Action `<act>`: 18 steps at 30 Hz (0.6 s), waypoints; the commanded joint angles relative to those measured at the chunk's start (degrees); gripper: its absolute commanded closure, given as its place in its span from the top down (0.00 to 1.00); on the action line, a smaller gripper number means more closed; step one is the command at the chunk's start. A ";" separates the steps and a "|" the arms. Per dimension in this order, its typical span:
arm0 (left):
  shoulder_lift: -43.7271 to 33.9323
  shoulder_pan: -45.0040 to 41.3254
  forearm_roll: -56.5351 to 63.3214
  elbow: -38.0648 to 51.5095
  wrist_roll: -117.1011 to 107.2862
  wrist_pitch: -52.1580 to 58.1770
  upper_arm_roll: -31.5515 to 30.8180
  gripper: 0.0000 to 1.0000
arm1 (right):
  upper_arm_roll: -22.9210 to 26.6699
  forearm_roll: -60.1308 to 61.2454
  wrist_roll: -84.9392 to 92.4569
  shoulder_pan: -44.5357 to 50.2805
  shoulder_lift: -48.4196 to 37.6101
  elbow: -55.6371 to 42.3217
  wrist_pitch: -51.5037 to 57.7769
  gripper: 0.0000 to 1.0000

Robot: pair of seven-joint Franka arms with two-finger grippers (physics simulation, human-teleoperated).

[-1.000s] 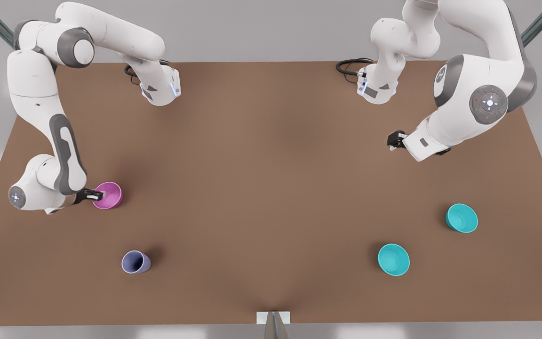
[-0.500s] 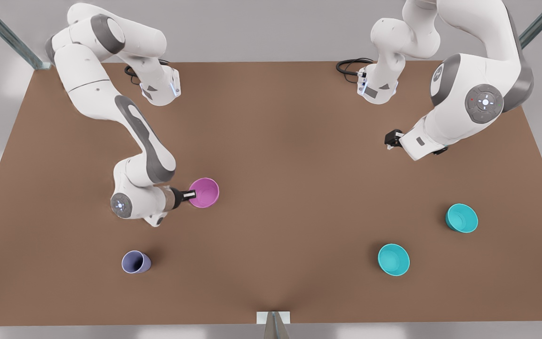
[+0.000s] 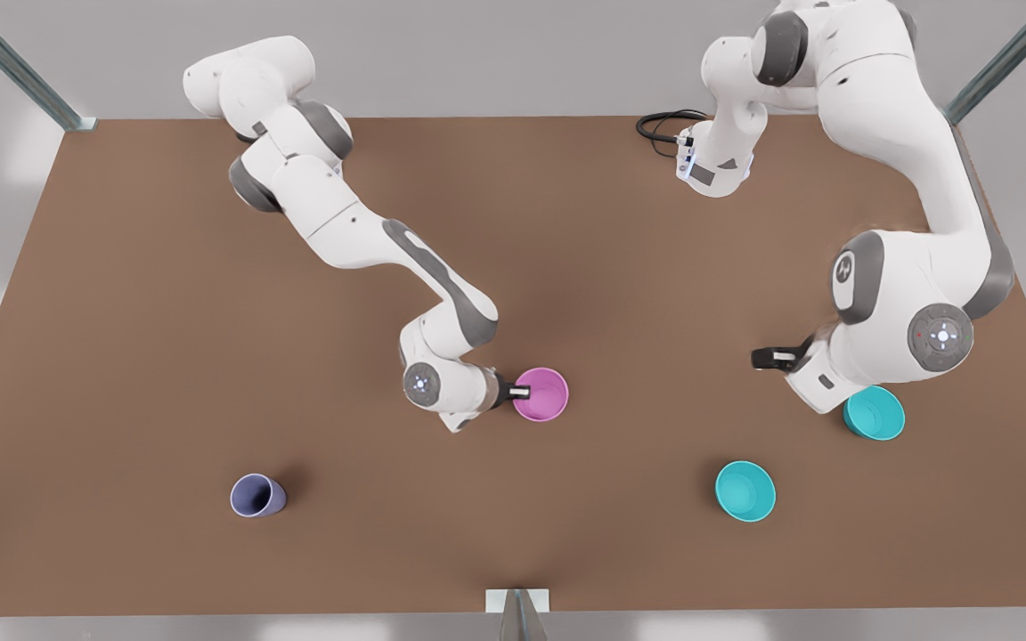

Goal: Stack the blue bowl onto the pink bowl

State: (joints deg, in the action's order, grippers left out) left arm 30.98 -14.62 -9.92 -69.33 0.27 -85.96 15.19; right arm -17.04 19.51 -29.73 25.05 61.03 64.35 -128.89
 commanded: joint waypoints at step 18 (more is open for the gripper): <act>22.89 9.52 -18.65 2.88 22.49 -38.84 -2.71 1.00 | 0.43 -25.19 9.03 -31.28 -20.68 -0.71 55.38 1.00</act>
State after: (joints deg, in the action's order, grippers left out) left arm 53.84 -5.14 -28.07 -66.37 13.69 -119.44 12.49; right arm -16.60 5.09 -39.20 -3.73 40.52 62.87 -100.65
